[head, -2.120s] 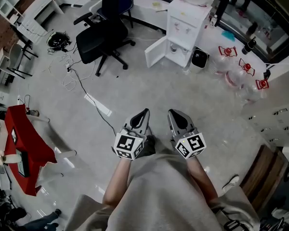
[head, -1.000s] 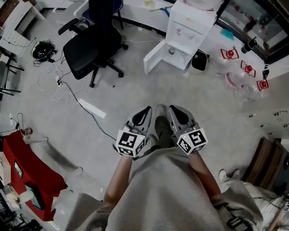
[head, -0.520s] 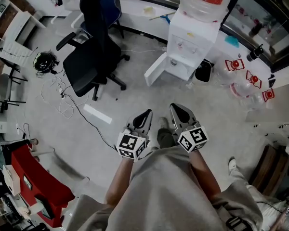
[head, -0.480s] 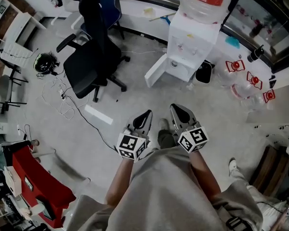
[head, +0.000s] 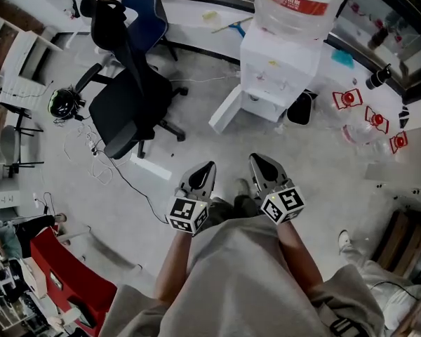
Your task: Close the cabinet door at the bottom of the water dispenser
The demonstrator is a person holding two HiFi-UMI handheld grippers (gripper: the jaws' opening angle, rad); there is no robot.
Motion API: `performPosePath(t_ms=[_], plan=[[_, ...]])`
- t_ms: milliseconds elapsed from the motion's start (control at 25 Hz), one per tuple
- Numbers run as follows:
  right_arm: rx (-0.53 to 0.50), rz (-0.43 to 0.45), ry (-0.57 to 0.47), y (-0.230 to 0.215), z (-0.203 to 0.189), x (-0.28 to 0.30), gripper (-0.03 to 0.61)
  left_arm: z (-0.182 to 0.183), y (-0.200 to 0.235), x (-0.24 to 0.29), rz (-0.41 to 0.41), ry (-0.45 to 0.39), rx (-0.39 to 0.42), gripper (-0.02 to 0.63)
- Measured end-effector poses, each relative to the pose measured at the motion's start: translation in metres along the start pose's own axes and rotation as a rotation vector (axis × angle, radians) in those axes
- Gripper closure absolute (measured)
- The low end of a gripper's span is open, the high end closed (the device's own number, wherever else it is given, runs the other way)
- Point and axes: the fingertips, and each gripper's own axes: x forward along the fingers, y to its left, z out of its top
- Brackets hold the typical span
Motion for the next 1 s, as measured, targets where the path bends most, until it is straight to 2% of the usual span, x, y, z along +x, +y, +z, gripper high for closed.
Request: performPosePath(t_ms=[360,680,800,1000], plan=[[0.039,-0.047,0.045,-0.019,-0.013,0.045,0.566,-0.01,0.047,0.04,-0.053,0.069,0.035,0.604],[0.044,-0.181,0.021,-0.038,-0.028,0.108,0.566,-0.021,0.11,0.082,-0.146,0.105,-0.013,0.604],[0.059,-0.221,0.016,-0.045,-0.04,0.135,0.566,-0.035,0.132,0.097,-0.204,0.131,-0.01,0.604],[0.074,-0.275,0.02,-0.066,-0.073,0.17,0.566,-0.08,0.162,0.127,-0.286,0.18,-0.014,0.604]])
